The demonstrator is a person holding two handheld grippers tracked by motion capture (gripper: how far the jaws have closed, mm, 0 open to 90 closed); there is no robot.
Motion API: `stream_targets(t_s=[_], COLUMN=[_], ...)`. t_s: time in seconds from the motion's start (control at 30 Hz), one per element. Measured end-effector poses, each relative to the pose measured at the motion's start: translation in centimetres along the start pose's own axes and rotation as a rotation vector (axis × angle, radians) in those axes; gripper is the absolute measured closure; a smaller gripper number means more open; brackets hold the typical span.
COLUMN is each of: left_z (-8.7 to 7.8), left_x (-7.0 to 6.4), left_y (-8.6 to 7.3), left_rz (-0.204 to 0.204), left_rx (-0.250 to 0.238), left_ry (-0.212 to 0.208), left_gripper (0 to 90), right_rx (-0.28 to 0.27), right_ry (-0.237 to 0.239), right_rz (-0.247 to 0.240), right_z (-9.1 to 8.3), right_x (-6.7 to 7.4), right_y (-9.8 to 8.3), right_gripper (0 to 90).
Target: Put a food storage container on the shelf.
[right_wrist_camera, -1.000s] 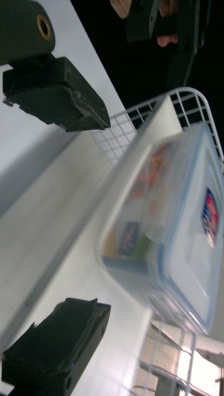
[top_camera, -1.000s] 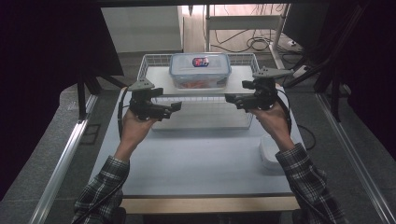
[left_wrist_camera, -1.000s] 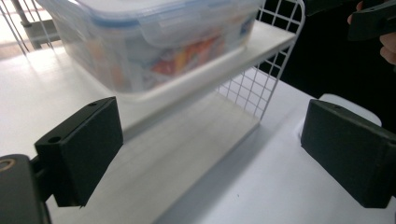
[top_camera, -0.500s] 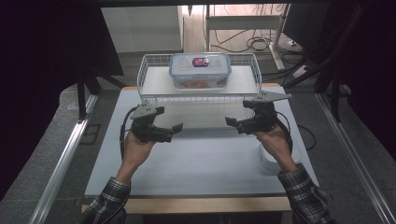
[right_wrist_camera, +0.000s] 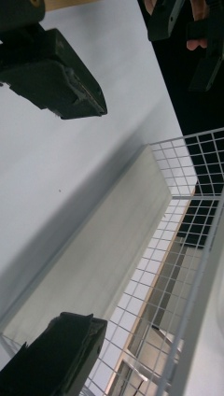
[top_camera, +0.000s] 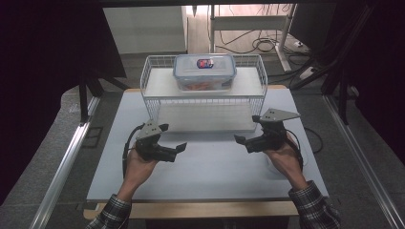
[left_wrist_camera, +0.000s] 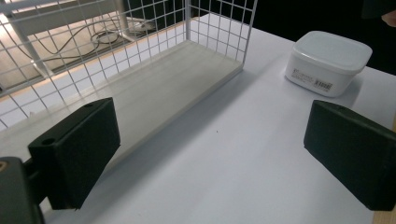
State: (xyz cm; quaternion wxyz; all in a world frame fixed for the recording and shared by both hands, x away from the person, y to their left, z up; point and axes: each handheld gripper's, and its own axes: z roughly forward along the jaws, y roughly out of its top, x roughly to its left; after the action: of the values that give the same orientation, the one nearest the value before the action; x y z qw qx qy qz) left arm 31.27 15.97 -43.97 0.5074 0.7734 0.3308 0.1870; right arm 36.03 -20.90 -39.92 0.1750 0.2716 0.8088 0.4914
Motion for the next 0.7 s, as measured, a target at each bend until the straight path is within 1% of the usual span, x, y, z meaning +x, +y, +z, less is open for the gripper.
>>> stream_targets(t_s=[0.07,0.13,0.2,0.3,0.4,0.47,0.6,0.7], left_z=[0.1,0.0,-0.1,-0.5,-0.8,-0.9,-1.0,-1.0], left_x=[-0.4,-0.8,-1.1,-1.6,-2.1,-2.4,-3.0,-3.4], left_y=[-0.5,-1.0,-1.3,-1.9,-2.5,-3.1,-4.4,-5.3], left_rz=[0.007,0.009,0.003,-0.001,0.004,0.005,0.015,0.018], left_rx=[0.013,0.02,0.025,0.014,0.012,0.018,0.041,0.064], left_ry=[0.005,0.01,0.003,-0.001,0.01,0.014,0.018,0.017], left_gripper=[3.0,2.2,1.7,1.5,1.6,1.7,1.8,1.9], right_rx=[0.0,-0.008,-0.007,-0.005,0.001,-0.006,-0.006,-0.021], right_ry=[0.003,-0.005,-0.006,-0.007,-0.001,0.003,0.001,-0.009], right_rz=[0.005,0.004,0.009,0.016,0.026,0.034,0.04,0.064], right_z=[-0.1,-0.3,-0.3,-0.4,-0.5,-0.6,-0.6,-0.7], right_x=[0.2,0.5,0.8,1.2,1.6,1.9,2.5,2.7], right_y=[-0.5,-1.0,-1.6,-2.3,-2.8,-3.2,-4.3,-5.3], right_gripper=[0.2,0.1,0.0,0.0,0.0,0.0,0.1,0.8])
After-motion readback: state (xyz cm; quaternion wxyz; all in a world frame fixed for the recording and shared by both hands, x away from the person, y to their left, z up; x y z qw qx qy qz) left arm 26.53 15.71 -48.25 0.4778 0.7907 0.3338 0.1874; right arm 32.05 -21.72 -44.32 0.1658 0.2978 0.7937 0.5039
